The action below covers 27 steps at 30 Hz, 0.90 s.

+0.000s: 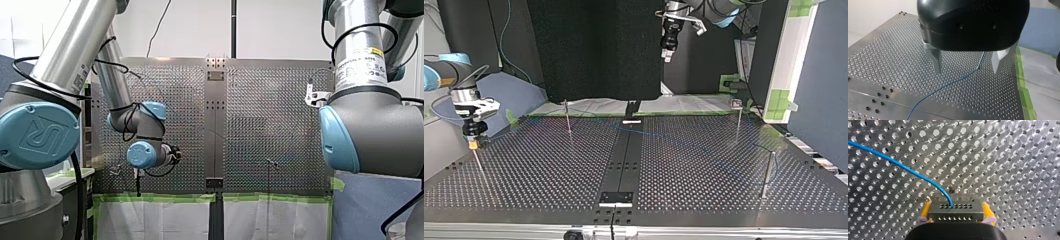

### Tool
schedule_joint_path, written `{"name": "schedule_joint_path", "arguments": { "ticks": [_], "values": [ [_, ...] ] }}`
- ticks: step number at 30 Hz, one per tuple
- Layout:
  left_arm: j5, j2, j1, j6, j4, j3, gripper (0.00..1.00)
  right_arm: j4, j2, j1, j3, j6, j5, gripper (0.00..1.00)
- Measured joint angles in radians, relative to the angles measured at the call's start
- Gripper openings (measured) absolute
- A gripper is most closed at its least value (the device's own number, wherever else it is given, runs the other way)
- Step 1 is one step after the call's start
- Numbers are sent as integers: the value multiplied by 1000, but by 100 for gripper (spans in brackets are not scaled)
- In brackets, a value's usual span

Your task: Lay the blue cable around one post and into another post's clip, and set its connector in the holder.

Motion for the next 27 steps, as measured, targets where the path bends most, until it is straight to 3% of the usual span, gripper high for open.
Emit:
{"name": "schedule_joint_path", "arguments": {
  "ticks": [2, 5, 27],
  "values": [
    [0, 0, 0, 1, 0, 0, 100, 5, -1, -1, 0, -3, -1, 0],
    [0, 0, 0, 1, 0, 0, 100, 54, -3, -6, -3, -34, -6, 0],
    [1, 0, 0, -1, 0, 2, 100, 54, 0, -7, 0, -35, -6, 0]
  ]
}}
